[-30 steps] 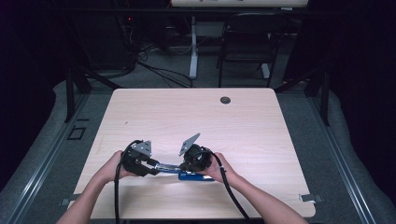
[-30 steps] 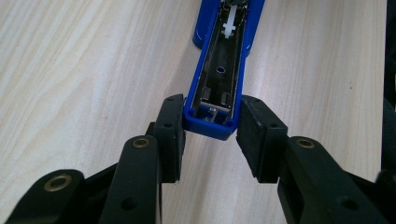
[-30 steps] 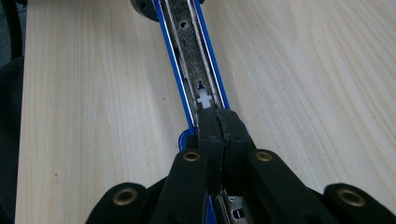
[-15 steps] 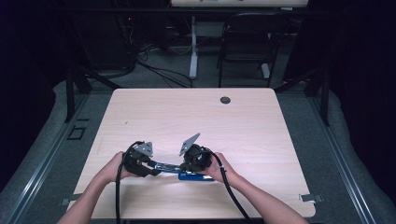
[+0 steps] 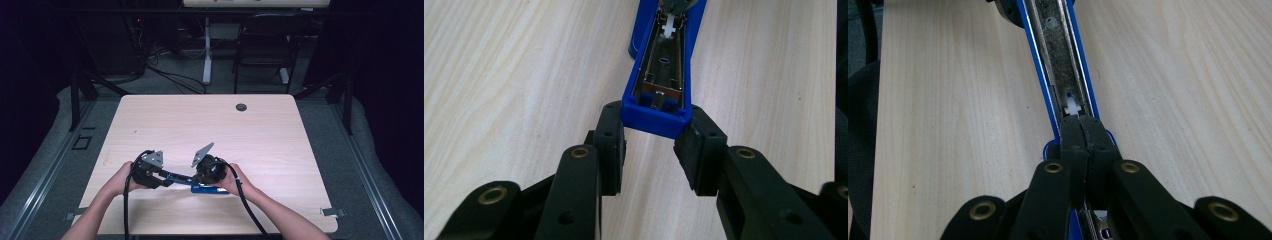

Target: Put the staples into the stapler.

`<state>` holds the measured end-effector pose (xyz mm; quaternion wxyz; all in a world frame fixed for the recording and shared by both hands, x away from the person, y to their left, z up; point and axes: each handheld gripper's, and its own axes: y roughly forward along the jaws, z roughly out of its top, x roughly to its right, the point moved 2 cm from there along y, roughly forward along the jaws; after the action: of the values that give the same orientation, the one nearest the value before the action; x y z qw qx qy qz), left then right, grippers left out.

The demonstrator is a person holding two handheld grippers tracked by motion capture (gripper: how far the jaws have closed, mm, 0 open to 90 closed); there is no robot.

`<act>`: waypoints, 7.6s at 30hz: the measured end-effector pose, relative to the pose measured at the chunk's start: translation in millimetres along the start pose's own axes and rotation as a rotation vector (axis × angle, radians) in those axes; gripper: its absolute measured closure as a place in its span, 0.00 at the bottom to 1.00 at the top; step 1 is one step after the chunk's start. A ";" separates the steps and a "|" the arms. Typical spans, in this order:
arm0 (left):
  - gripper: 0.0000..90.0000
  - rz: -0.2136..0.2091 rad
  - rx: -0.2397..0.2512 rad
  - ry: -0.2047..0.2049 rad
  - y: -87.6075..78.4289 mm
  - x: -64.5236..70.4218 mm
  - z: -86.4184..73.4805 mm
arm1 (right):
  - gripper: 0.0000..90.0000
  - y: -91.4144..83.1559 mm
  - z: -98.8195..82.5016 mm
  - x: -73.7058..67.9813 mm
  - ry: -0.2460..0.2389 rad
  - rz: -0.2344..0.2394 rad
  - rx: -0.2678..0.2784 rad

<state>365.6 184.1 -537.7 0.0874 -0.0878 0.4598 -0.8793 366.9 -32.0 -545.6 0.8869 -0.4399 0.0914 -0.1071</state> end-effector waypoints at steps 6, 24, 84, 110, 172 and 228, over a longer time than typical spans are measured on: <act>0.73 0.001 0.025 0.004 -2.2 1.1 2.7 | 1.00 0.3 0.7 -1.5 -0.004 0.004 -0.002; 0.73 0.013 0.083 0.023 3.0 5.7 20.5 | 1.00 -13.5 2.4 2.1 -0.003 -0.004 0.023; 0.73 -0.030 0.139 0.079 30.9 15.4 57.8 | 0.99 -30.4 -10.7 10.0 0.031 -0.009 -0.013; 0.74 -0.028 0.075 0.073 45.6 16.2 61.8 | 0.99 -48.0 -20.8 15.0 0.057 -0.016 -0.017; 0.23 0.043 0.034 -0.092 37.2 -3.5 32.8 | 1.00 -69.0 -52.7 28.8 0.189 -0.024 -0.141; 0.00 0.293 0.136 -0.335 6.8 -39.9 -7.4 | 0.06 -140.8 -126.5 86.9 0.407 -0.379 -0.055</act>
<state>403.1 195.5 -550.4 0.2952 -0.1587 0.3863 -0.8593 402.4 -234.8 -514.3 0.8021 -0.4425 0.1866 -0.3548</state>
